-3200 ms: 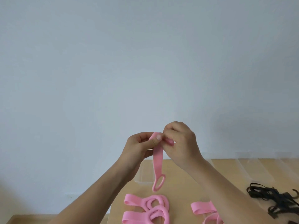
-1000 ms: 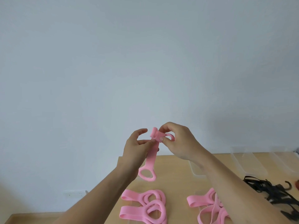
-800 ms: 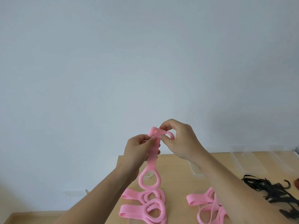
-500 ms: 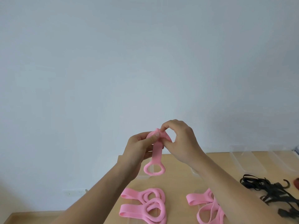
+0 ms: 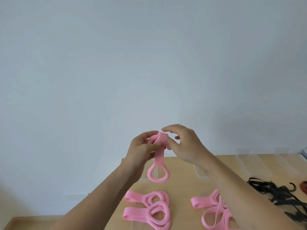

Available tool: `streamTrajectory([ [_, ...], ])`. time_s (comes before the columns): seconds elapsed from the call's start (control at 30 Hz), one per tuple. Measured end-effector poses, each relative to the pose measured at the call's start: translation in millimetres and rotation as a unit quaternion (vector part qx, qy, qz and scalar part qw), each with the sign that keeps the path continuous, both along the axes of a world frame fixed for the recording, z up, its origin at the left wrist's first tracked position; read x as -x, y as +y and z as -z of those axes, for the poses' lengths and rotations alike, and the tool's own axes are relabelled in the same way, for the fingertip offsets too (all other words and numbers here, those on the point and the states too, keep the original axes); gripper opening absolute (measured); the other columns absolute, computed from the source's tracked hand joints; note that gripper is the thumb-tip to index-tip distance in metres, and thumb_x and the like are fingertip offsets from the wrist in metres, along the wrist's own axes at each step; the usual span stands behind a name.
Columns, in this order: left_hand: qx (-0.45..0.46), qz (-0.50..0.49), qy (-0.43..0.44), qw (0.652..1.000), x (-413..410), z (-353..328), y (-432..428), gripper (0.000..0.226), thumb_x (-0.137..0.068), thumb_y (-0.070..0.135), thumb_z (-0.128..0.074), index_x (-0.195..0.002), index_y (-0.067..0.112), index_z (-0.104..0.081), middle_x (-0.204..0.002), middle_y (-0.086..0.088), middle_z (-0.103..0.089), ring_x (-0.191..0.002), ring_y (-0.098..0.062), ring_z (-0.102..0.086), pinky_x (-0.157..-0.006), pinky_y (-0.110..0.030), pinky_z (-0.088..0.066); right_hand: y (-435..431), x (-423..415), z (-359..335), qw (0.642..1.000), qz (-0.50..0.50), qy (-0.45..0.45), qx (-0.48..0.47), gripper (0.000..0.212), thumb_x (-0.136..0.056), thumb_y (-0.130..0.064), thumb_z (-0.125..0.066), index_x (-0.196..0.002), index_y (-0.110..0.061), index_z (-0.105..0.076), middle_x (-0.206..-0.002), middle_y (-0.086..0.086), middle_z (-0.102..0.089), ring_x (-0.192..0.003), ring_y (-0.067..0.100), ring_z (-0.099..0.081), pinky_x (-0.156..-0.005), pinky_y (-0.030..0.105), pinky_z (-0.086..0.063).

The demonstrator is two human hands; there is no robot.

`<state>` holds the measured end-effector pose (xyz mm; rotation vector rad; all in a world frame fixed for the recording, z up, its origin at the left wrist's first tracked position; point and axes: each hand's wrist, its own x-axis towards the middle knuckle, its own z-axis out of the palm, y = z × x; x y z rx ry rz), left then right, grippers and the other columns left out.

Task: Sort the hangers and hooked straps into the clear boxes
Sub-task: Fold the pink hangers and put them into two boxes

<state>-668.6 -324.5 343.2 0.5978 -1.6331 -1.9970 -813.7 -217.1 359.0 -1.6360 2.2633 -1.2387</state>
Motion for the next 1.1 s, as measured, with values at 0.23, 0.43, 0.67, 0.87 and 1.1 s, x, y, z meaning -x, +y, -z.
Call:
streamTrajectory([
  [0.23,-0.035,-0.039,-0.02,0.998,-0.3,3.4,-2.9,0.055,-0.085,0.012,-0.078,-0.136,0.014,-0.058,-0.116,-0.012,-0.077,-0.1,-0.029,-0.077,-0.095,-0.044,-0.06,-1.3,-8.6,3.4,0.998,-0.002,-0.03,0.058,0.015,-0.091,-0.01,-0.071,-0.101,-0.021,-0.067,-0.096,-0.019,-0.071,-0.099,0.001,-0.065,-0.086,0.025,-0.052],
  [0.43,-0.005,-0.04,-0.083,0.996,-3.5,7.9,-2.1,0.022,-0.096,0.022,-0.07,-0.117,0.017,-0.072,-0.101,-0.01,-0.081,-0.085,-0.023,-0.076,-0.078,-0.034,-0.058,0.3,-15.7,4.1,0.995,0.0,-0.016,0.102,0.013,-0.089,-0.011,-0.075,-0.099,-0.016,-0.068,-0.094,-0.014,-0.072,-0.092,0.006,-0.067,-0.083,0.032,-0.053],
  [0.67,-0.024,-0.01,-0.078,0.997,-6.4,11.5,1.2,0.023,-0.097,0.027,-0.067,-0.102,0.009,-0.081,-0.101,-0.017,-0.079,-0.084,-0.025,-0.072,-0.084,-0.038,-0.056,1.7,-17.3,9.2,0.989,-0.003,0.042,0.144,0.012,-0.085,-0.005,-0.076,-0.093,-0.012,-0.071,-0.087,-0.011,-0.072,-0.08,0.013,-0.064,-0.076,0.031,-0.052],
  [0.87,-0.022,0.014,-0.048,0.999,-8.7,10.1,-1.7,0.039,-0.084,0.045,-0.074,-0.099,0.01,-0.081,-0.089,-0.009,-0.076,-0.081,-0.023,-0.07,-0.08,-0.035,-0.056,0.3,-15.9,14.1,0.984,-0.003,0.095,0.151,0.022,-0.075,0.009,-0.08,-0.089,-0.007,-0.076,-0.096,-0.002,-0.074,-0.091,0.017,-0.068,-0.082,0.031,-0.053],
  [1.1,-0.008,0.013,-0.049,0.999,-13.7,12.6,-8.0,0.019,-0.09,0.025,-0.073,-0.102,0.013,-0.081,-0.095,-0.01,-0.078,-0.088,-0.025,-0.073,-0.091,-0.041,-0.055,2.0,-16.7,6.5,0.992,-0.011,0.069,0.107,0.008,-0.085,-0.008,-0.075,-0.086,-0.015,-0.074,-0.121,-0.004,-0.066,-0.106,0.007,-0.062,-0.094,0.016,-0.044],
])
